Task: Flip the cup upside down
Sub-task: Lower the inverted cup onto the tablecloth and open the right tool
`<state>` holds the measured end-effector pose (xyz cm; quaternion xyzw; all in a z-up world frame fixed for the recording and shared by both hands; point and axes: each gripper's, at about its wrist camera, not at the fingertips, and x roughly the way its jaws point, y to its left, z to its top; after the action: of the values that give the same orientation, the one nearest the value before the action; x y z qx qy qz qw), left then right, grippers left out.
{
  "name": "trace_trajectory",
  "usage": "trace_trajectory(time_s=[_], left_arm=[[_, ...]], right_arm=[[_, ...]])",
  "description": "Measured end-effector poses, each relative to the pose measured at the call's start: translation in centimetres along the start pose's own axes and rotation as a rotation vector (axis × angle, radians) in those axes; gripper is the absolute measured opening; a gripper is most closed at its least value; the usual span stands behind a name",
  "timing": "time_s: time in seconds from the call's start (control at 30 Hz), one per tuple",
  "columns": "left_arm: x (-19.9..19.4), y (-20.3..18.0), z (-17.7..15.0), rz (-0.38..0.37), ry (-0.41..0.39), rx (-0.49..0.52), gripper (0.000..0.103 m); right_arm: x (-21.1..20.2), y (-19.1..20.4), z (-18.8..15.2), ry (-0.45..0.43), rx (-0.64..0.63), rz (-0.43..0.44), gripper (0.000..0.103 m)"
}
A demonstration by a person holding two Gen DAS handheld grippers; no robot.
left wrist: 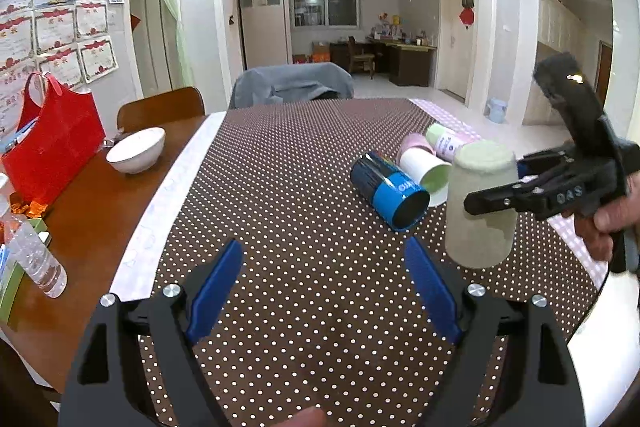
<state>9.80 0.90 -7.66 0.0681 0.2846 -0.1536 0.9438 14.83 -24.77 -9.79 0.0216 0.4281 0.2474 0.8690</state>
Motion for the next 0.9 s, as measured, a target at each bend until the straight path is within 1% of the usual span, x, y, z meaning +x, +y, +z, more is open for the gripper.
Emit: trace_trajectory(time_s=[0.07,0.17,0.33,0.5,0.73,0.8,0.83,0.87,0.9], left_arm=[[-0.5,-0.1,0.0,0.006,-0.012,-0.006,0.082],[-1.2,-0.2,-0.1,0.013,-0.027,-0.015,0.082],[-1.9,-0.8,-0.7,0.026,-0.04,-0.027,0.082],[-2.6,-1.2,-1.7,0.037,-0.046,-0.043,0.082],[-3.4,-1.1,-3.2,0.063,-0.042,-0.073,0.082],[-3.7,-1.2,-3.5,0.068,-0.042,-0.073,0.082],[-4.0,-1.3,-3.6,0.069,-0.044,-0.071,0.082],[-4.1,-1.3,-3.7,0.069,-0.046,-0.07,0.082],[-4.4,-1.5,-3.7,0.07,-0.049,-0.067,0.082]], right_arm=[[-0.7,1.1,-0.9,-0.072,0.021,0.018,0.078],[-1.1,2.7,-2.6,-0.175,0.048,0.014,0.078],[0.2,3.3,-5.0,-0.276,0.114,-0.048,0.078],[2.0,3.8,-6.1,-0.294,0.127,-0.096,0.078],[3.8,4.6,-6.6,-0.278,0.104,-0.143,0.079],[3.6,4.6,-6.7,-0.286,0.117,-0.155,0.086],[3.4,4.6,-6.7,-0.293,0.128,-0.16,0.094],[3.0,4.5,-6.8,-0.304,0.142,-0.158,0.097],[2.5,4.5,-6.9,-0.312,0.151,-0.158,0.097]])
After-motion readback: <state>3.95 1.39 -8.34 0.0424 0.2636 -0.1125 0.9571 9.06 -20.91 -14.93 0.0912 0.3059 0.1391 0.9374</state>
